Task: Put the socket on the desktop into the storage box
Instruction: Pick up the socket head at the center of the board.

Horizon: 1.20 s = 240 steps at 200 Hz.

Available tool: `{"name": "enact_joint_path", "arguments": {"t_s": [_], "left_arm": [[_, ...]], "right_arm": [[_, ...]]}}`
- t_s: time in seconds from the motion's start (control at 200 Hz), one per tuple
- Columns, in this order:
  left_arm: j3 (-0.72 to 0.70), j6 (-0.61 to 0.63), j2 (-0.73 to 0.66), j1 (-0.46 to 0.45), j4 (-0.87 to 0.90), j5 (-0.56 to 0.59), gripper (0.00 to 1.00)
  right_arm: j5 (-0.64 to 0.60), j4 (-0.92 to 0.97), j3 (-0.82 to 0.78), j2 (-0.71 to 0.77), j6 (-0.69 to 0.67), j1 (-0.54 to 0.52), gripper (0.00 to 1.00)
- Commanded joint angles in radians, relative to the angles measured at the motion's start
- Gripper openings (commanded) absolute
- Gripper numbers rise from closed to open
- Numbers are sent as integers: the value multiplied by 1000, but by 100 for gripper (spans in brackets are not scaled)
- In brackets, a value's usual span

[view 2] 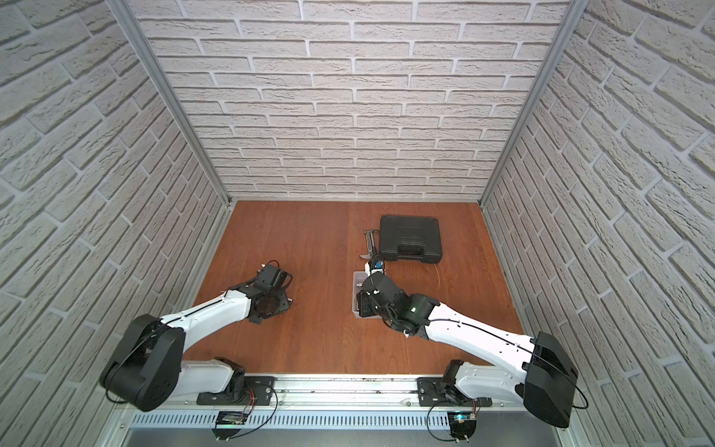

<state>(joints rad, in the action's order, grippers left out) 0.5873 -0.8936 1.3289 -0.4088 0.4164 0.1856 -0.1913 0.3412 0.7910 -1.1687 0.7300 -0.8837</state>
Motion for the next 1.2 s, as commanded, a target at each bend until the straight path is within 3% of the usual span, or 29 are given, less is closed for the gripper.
{"name": "enact_joint_path", "arguments": {"t_s": [0.0, 0.68, 1.195], "left_arm": [[5, -6, 5, 6, 2, -22, 34], [-26, -39, 4, 4, 32, -20, 30], [6, -35, -78, 4, 110, 2, 0]], "right_arm": [[-22, -23, -11, 4, 14, -3, 31], [-40, -11, -17, 14, 27, -3, 31], [-50, -13, -26, 35, 31, -2, 31]]}}
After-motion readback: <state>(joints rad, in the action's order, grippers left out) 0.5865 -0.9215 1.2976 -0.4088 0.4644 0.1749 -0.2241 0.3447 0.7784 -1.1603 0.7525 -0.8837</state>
